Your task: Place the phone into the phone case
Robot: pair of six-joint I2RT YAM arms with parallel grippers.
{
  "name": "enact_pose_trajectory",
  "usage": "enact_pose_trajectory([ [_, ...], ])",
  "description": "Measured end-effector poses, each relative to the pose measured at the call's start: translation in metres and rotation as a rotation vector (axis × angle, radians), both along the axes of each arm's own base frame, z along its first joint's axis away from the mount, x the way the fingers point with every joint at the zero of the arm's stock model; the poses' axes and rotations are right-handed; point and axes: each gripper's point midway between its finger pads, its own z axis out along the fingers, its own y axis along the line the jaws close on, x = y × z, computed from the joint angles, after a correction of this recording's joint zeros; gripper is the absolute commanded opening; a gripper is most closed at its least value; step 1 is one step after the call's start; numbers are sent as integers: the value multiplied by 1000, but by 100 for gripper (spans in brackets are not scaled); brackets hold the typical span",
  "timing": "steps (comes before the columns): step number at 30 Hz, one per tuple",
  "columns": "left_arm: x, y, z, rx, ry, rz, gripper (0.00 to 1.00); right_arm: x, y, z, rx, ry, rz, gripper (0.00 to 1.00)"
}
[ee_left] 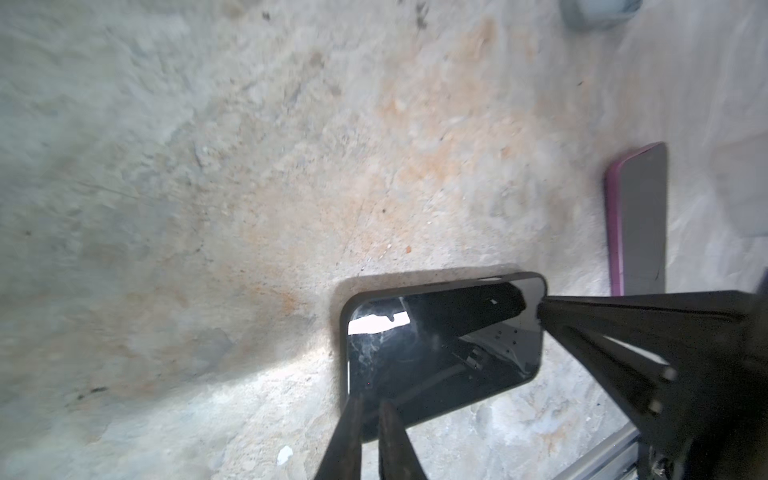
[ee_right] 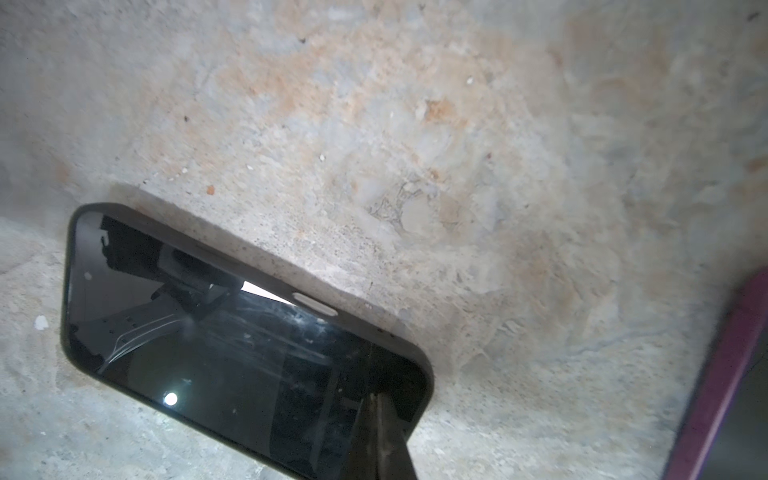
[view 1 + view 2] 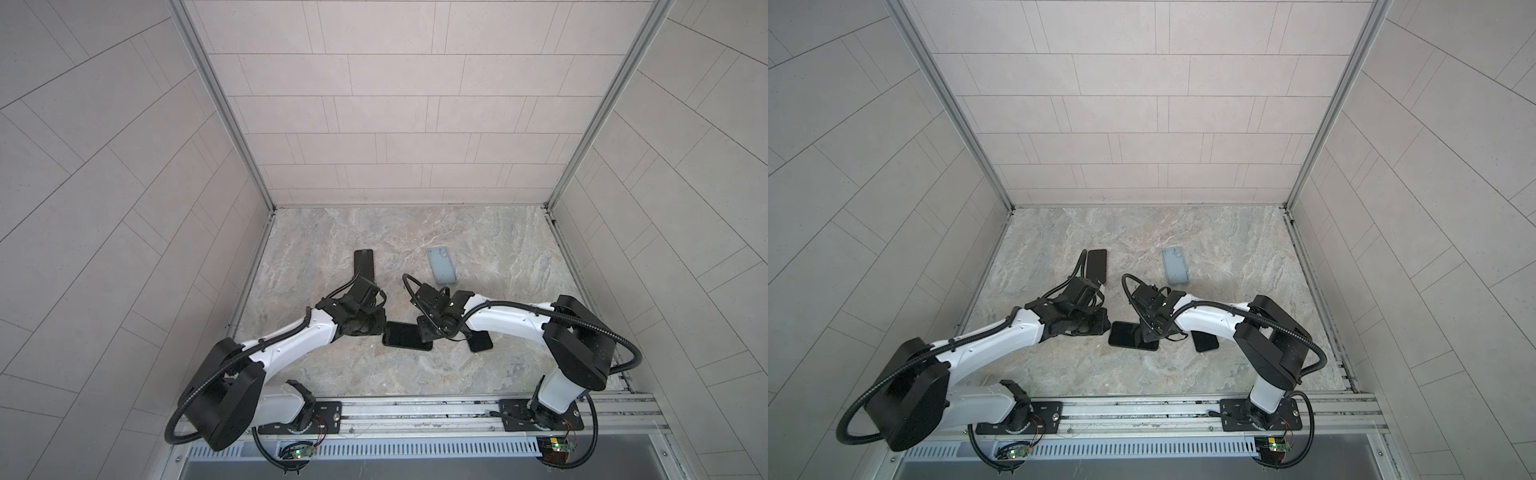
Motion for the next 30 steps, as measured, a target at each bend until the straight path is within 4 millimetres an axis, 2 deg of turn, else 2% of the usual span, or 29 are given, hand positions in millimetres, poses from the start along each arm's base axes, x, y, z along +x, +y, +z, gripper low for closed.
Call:
enact_pose_trajectory([
  [6,1,11,26,-30,-108,44,14,5,23,-4,67,2,-4,0],
  [11,1,24,52,-69,-218,99,14,12,62,-2,145,3,19,0],
  [18,-1,37,76,-103,-313,145,14,7,109,1,208,14,82,0],
  [25,-2,41,74,-87,-310,154,14,-7,115,-1,219,29,100,0],
  [30,-3,41,70,-83,-300,156,14,-18,95,-3,206,32,87,0],
])
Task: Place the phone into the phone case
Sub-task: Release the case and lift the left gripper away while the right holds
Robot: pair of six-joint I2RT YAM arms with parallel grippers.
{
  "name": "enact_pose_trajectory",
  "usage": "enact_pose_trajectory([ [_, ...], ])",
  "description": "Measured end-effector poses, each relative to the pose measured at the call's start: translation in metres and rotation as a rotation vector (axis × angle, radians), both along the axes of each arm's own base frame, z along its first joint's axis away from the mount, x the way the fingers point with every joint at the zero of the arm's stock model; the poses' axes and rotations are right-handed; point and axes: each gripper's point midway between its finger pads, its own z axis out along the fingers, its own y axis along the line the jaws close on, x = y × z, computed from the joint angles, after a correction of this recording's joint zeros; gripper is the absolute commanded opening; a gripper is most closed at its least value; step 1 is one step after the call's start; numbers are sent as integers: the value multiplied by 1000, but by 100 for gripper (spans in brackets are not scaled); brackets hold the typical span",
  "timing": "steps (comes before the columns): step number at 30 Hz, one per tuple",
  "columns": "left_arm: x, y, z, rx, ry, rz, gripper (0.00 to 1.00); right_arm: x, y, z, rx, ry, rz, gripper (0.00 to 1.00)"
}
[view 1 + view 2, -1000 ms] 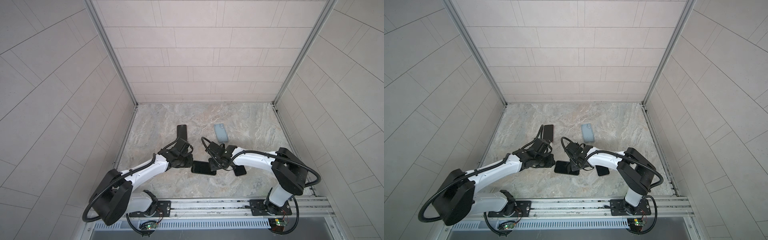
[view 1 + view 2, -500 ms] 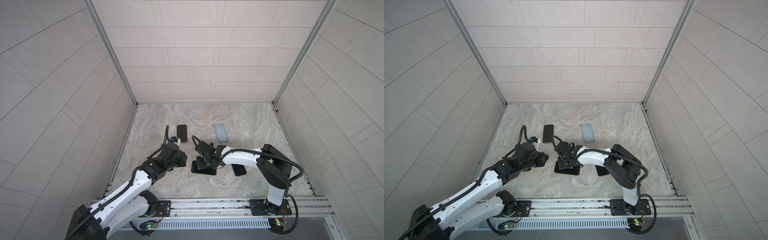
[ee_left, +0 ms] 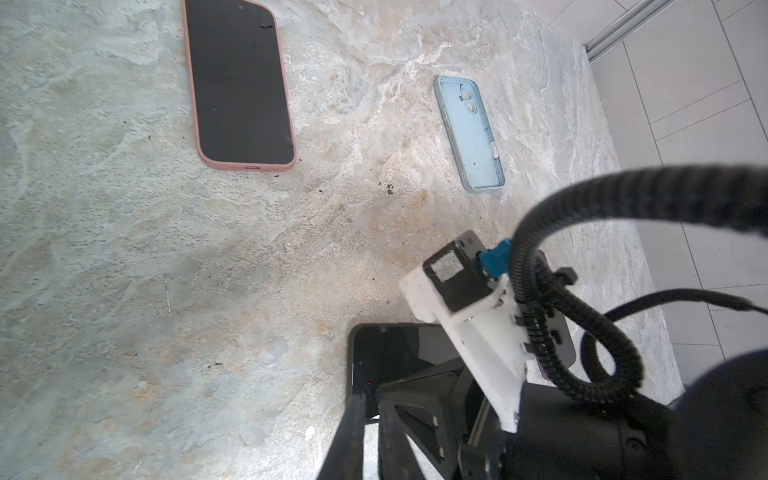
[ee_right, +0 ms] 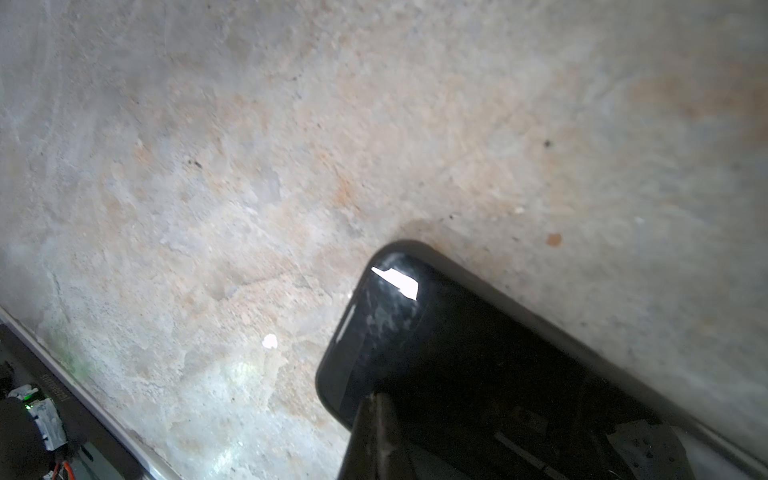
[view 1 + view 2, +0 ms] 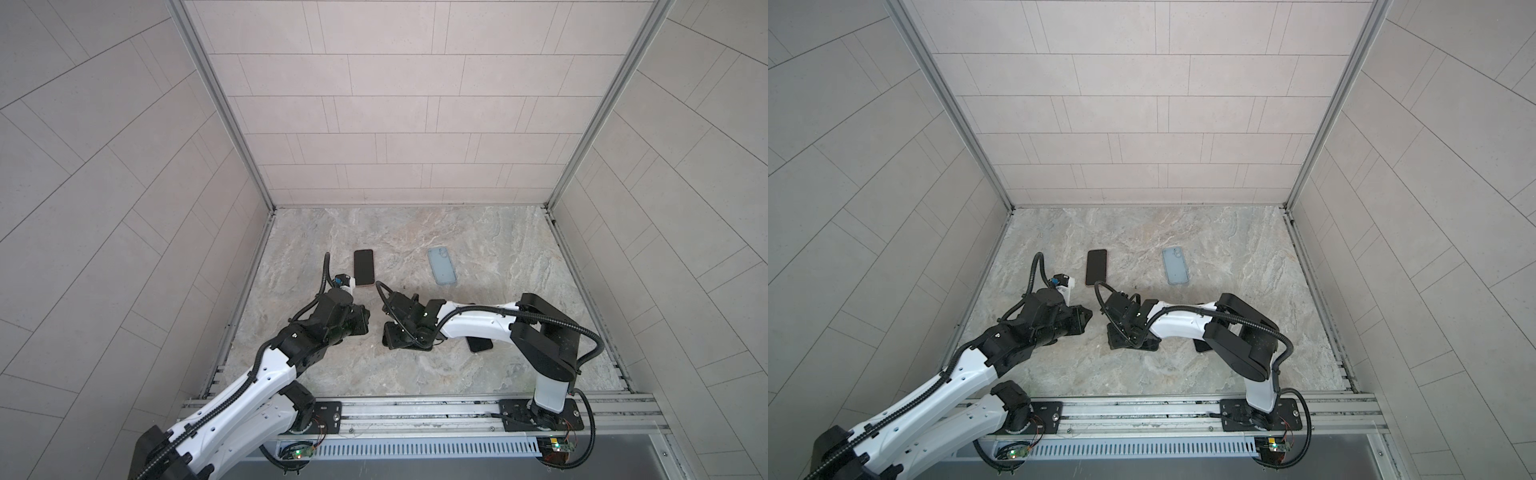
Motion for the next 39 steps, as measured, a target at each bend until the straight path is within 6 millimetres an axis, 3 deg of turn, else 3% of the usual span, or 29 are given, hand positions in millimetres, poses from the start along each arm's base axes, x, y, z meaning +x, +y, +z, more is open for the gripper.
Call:
enact_pose_trajectory([
  [5,1,-2,-5,-1,22,2,14,-6,-29,-1,-23,0,-32,0],
  [14,2,-9,-15,-16,53,-10,14,2,-88,-2,-54,-10,-150,3],
  [17,0,-10,-15,-22,59,-16,12,4,-96,-2,-63,-12,-149,30],
  [19,-3,-11,-10,-26,48,-39,11,5,-95,3,-67,-26,-118,55],
  [21,-7,-10,8,-46,-1,-63,13,4,-94,9,-69,-40,-79,71],
  [24,-12,-1,72,-122,-202,-72,25,8,-93,34,-67,-105,-21,87],
  [28,-29,28,157,-140,-458,-47,30,29,-88,85,-38,-242,28,96],
  [30,-35,41,185,-99,-527,-36,30,41,-86,100,-29,-281,42,97],
  [33,-40,52,196,-12,-553,-43,30,54,-85,99,-50,-293,59,98],
  [39,-46,64,159,136,-475,-73,32,58,-85,56,-128,-198,91,98],
])
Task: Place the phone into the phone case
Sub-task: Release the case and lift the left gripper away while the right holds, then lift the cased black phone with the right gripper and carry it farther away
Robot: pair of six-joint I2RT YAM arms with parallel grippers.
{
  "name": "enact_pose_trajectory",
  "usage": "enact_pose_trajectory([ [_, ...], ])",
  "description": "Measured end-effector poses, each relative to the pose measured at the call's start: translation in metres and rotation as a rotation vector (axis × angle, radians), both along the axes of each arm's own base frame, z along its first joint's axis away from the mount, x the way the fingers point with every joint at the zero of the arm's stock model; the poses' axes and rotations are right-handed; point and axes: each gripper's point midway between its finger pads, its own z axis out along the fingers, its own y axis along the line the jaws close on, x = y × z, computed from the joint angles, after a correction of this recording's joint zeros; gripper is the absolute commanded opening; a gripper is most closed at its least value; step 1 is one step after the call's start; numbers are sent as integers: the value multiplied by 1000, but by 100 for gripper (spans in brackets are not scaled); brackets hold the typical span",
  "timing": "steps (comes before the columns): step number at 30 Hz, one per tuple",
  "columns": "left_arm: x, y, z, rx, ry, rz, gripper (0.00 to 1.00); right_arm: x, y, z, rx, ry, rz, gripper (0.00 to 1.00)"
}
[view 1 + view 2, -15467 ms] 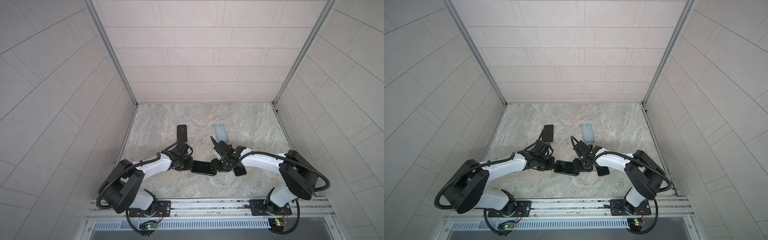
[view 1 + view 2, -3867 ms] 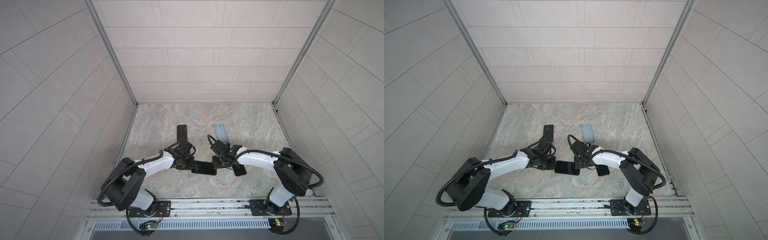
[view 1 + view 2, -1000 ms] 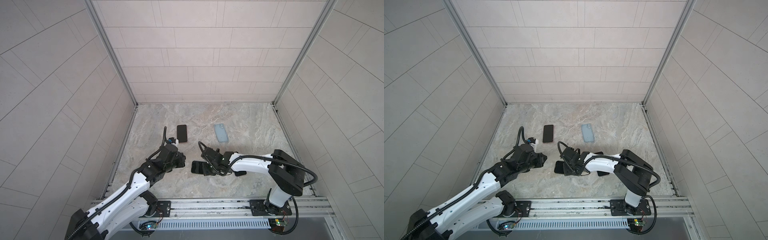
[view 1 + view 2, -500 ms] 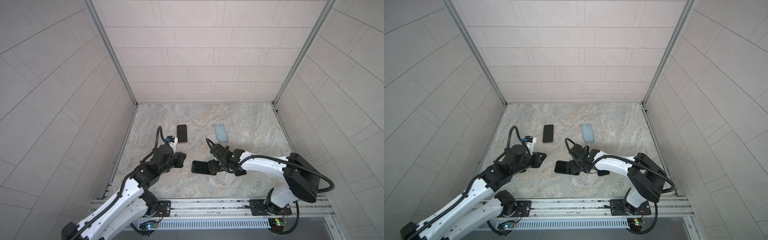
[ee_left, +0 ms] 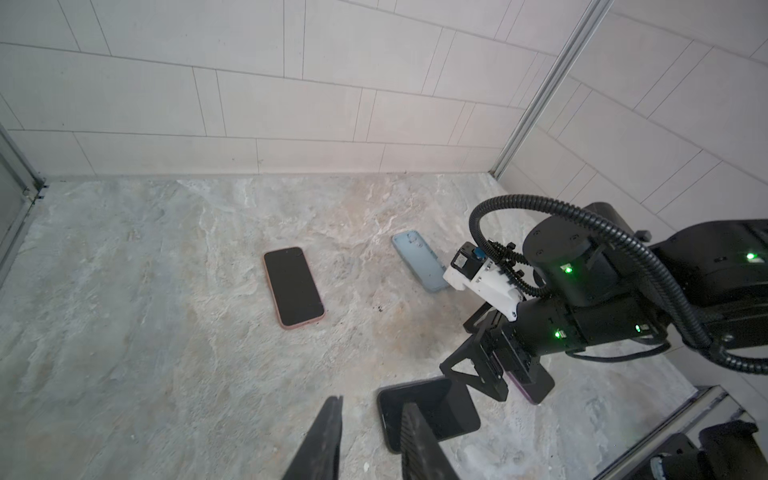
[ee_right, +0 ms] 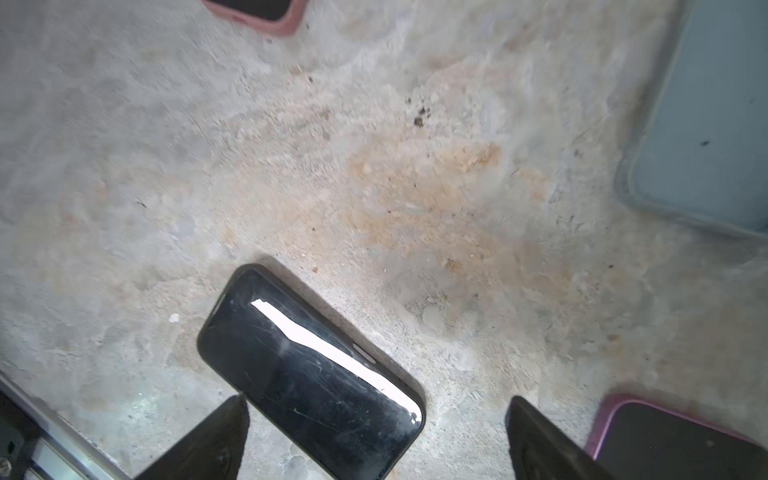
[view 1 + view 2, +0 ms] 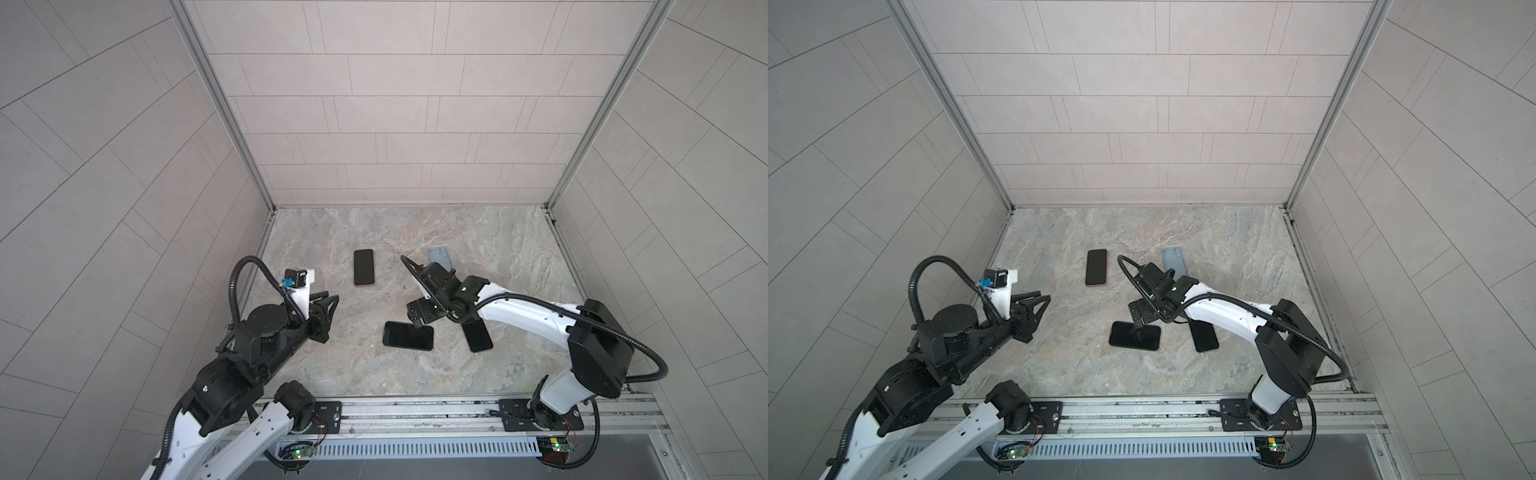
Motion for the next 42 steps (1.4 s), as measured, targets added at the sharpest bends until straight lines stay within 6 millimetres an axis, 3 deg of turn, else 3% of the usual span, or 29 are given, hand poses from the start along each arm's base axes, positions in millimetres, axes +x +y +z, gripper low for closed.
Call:
enact_pose_trajectory([
  [10,-11,22,0,83,-10,38,33,2,-2,-43,-27,153,-35,97],
  [25,-10,24,-13,116,7,49,33,-17,23,-48,148,232,-49,93],
  [29,-10,24,-15,118,11,49,33,-35,34,-48,170,229,-14,93],
  [37,-8,25,-17,124,20,56,33,-111,53,-52,23,206,102,96],
  [39,-7,25,-17,126,24,58,33,-119,53,-48,-33,179,102,98],
  [42,-7,25,-18,127,28,57,33,-113,59,-40,-81,127,73,99],
])
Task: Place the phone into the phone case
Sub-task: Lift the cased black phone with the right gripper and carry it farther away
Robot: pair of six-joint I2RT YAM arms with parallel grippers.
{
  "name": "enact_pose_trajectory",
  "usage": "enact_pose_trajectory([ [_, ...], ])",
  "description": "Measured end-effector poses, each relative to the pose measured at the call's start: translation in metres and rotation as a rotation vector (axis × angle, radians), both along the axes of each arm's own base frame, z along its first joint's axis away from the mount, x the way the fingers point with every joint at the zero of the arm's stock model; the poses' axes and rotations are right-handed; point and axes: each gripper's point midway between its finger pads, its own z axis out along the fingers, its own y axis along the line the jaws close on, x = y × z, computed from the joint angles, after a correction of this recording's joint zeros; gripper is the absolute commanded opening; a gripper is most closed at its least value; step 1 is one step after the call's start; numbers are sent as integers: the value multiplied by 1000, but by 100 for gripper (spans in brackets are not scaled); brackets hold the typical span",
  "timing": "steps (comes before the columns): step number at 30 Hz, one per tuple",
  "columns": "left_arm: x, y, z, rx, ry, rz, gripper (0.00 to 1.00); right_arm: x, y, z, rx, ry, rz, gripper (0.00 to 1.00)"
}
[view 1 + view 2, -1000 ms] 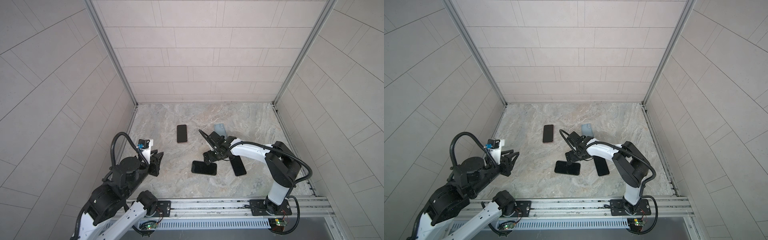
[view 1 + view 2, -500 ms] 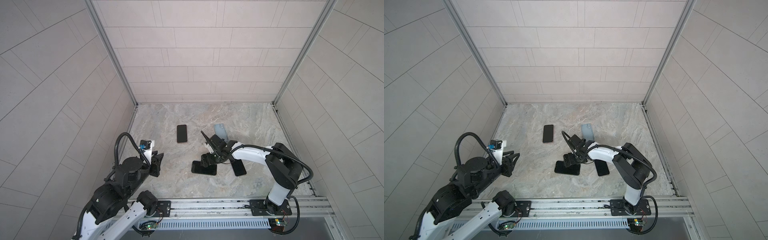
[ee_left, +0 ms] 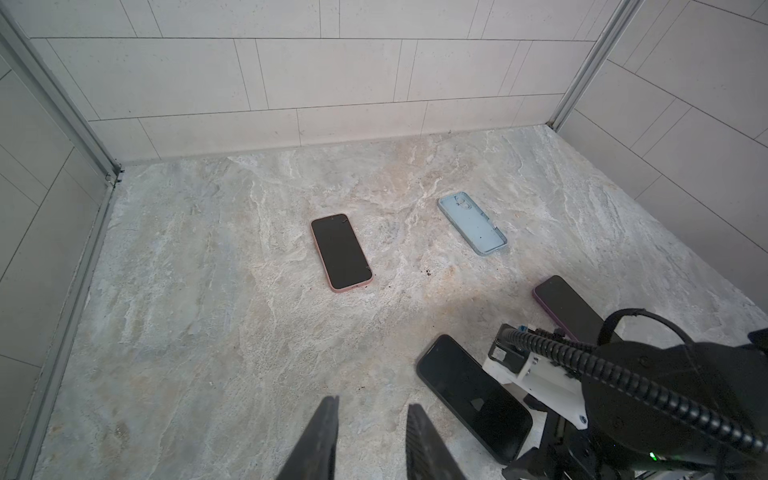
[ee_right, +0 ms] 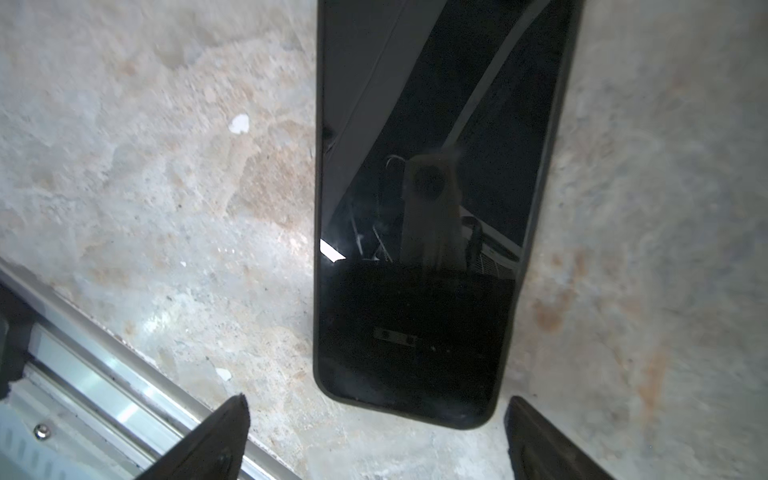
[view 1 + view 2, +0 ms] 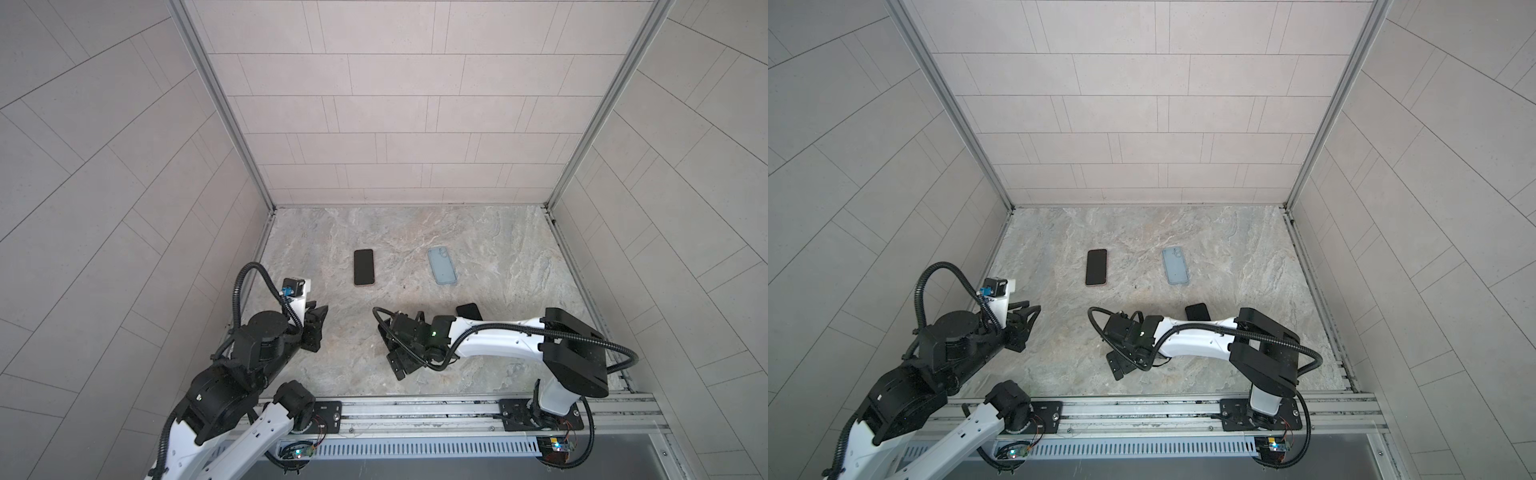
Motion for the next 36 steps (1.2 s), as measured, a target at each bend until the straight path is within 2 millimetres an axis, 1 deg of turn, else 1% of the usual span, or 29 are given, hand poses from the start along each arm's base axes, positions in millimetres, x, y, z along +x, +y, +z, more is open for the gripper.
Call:
enact_pose_trajectory([
  [3,0,0,0,-1,0,1,33,8,5,-1,-39,-31,-30,99],
  [7,0,0,0,-1,0,1,33,13,4,-13,-100,-37,-55,98],
  [11,0,0,0,-2,0,0,33,13,-1,-27,-154,-23,-62,94],
  [12,0,0,0,-2,-1,0,33,12,0,-26,-149,-20,-60,92],
  [15,0,0,0,-2,-1,0,33,12,1,-26,-147,-17,-60,84],
  [16,0,0,0,-3,-1,0,33,11,1,-26,-146,-16,-62,79],
  [17,0,0,0,-3,-1,0,33,12,1,-26,-145,-15,-63,71],
  [20,0,0,0,-3,-1,-1,33,12,3,-26,-138,-12,-62,58],
  [21,0,0,0,-3,-1,-1,33,13,2,-26,-136,-10,-66,56],
  [23,0,-1,0,-3,1,-3,33,15,2,-26,-133,-3,-69,49],
  [25,0,-2,-2,-3,3,-6,33,17,1,-24,-128,9,-74,48],
  [26,0,-2,-2,-4,5,-8,33,20,1,-23,-124,12,-79,44],
  [28,0,-4,-3,-6,11,-18,33,31,-1,-19,-114,19,-97,41],
  [31,2,-9,-6,-5,28,-35,33,62,-4,-2,-89,6,-142,38],
  [32,3,-12,-8,-1,36,-42,32,76,-4,7,-74,-5,-160,34],
  [34,4,-16,-10,8,50,-59,32,104,-3,24,-33,-32,-198,32],
  [36,4,-23,-13,18,62,-87,32,133,-4,39,13,-54,-248,27],
])
